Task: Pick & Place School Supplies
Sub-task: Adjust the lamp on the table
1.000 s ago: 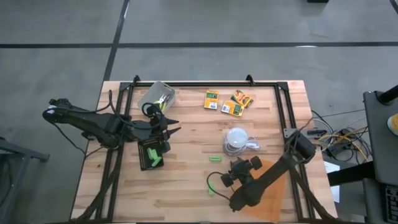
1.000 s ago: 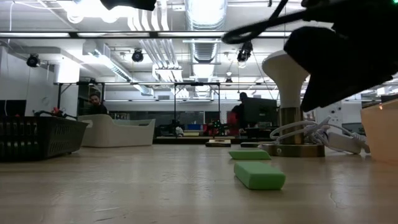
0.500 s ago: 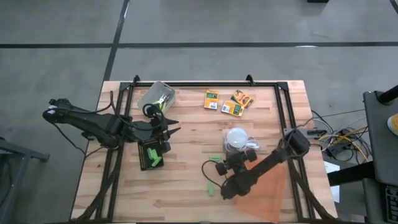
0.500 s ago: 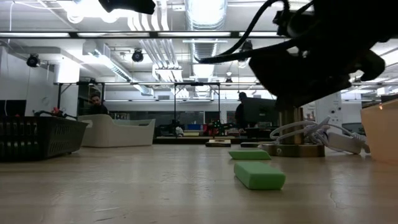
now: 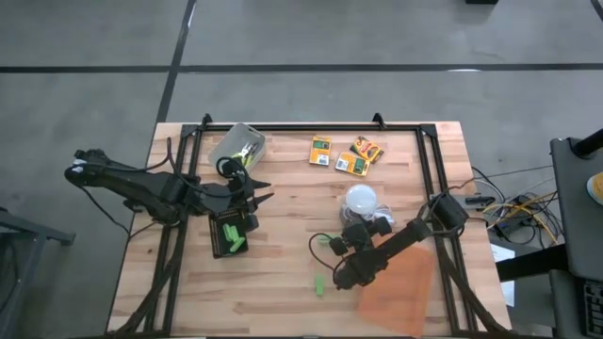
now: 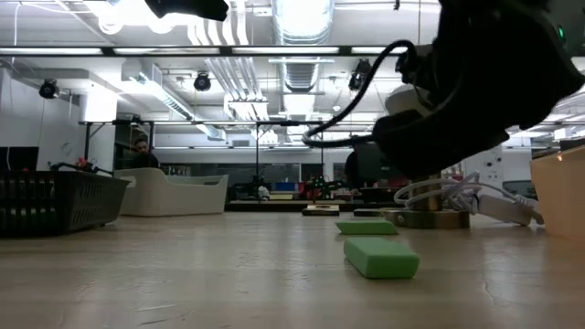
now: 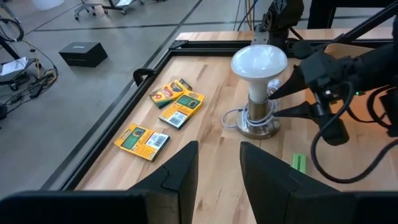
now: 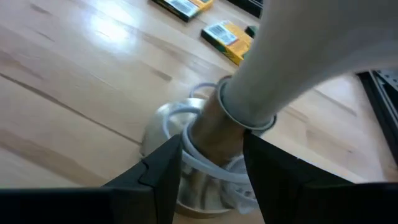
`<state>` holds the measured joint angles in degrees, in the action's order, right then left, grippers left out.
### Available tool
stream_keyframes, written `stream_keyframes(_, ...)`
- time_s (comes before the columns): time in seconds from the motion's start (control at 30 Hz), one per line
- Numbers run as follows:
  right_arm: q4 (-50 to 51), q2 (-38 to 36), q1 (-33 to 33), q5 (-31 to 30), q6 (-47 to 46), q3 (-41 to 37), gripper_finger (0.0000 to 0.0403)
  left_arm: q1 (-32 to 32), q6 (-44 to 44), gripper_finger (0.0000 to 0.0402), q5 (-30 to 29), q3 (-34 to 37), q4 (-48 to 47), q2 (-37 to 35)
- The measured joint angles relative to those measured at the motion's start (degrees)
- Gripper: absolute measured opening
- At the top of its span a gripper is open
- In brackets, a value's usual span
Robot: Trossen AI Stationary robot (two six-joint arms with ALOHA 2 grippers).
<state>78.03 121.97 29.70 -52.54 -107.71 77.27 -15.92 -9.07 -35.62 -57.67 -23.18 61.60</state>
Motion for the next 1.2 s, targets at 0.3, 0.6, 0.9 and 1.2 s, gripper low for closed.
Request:
stream_keyframes(0.3, -0.11, -0.26, -2.75, 0.09, -1.79, -5.59, 0.0166, 0.07, 0.65, 0.0124, -0.02, 0.00, -0.02, 0.00)
stream_keyframes(0.6, -0.03, -0.72, -8.00, 0.07, -1.83, -8.99, 0.0166, 0.09, 0.69, 0.0124, -0.04, 0.00, 0.00, 0.00)
stream_keyframes(0.9, -0.05, -0.72, -14.18, 0.07, -1.83, -12.91, 0.0166, 0.09, 0.69, 0.0124, -0.04, 0.00, -0.02, 0.00)
stream_keyframes(1.2, 0.19, -0.72, -18.08, 0.16, -1.63, -14.14, 0.0166, 0.09, 0.67, 0.0124, -0.04, 0.00, -0.02, -0.02)
